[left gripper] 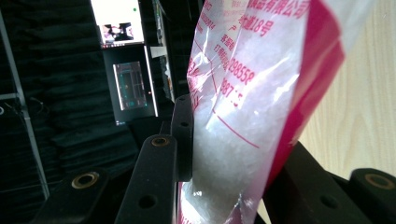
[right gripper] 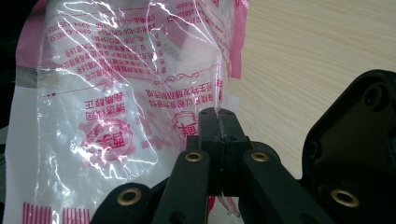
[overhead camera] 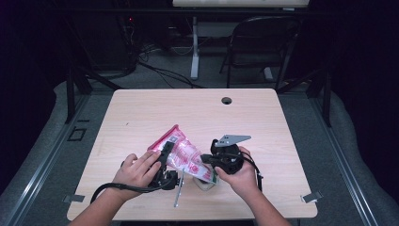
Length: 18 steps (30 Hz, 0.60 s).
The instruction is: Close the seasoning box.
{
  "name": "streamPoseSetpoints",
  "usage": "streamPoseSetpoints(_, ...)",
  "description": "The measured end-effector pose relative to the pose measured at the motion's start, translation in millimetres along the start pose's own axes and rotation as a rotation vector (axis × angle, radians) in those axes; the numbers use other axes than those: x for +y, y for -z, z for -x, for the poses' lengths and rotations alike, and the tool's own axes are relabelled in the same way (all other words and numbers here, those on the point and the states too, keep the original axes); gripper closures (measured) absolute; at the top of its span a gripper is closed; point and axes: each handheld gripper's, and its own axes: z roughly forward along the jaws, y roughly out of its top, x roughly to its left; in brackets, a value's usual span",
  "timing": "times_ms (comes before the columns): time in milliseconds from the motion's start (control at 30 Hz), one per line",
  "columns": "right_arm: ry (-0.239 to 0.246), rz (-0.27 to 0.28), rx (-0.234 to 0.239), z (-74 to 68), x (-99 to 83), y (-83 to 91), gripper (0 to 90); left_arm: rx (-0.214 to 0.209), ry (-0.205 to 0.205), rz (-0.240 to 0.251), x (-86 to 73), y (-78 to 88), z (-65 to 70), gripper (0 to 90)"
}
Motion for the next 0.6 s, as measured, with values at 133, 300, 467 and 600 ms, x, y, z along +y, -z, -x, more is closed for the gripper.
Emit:
streamPoseSetpoints(133, 0.001, 0.002, 0.000, 0.1, 0.2, -0.2, 90.0, -0.021, 0.016, -0.004, -1.0, -0.3, 2.7, 73.3)
streamPoseSetpoints(300, 0.002, 0.001, 0.000, 0.4, 1.4, 0.0, 90.0, -0.029, 0.035, -0.005, -2.1, -0.7, 4.7, 73.4)
streamPoseSetpoints(467, 0.006, -0.001, -0.001, 0.0, 3.4, 0.1, 90.0, -0.019, 0.077, 0.007, -3.9, -1.8, 7.1, 73.5)
streamPoseSetpoints(600, 0.007, -0.002, 0.000, -0.2, 5.0, -0.4, 90.0, -0.033, 0.089, -0.006, -4.1, -0.8, 7.8, 73.5)
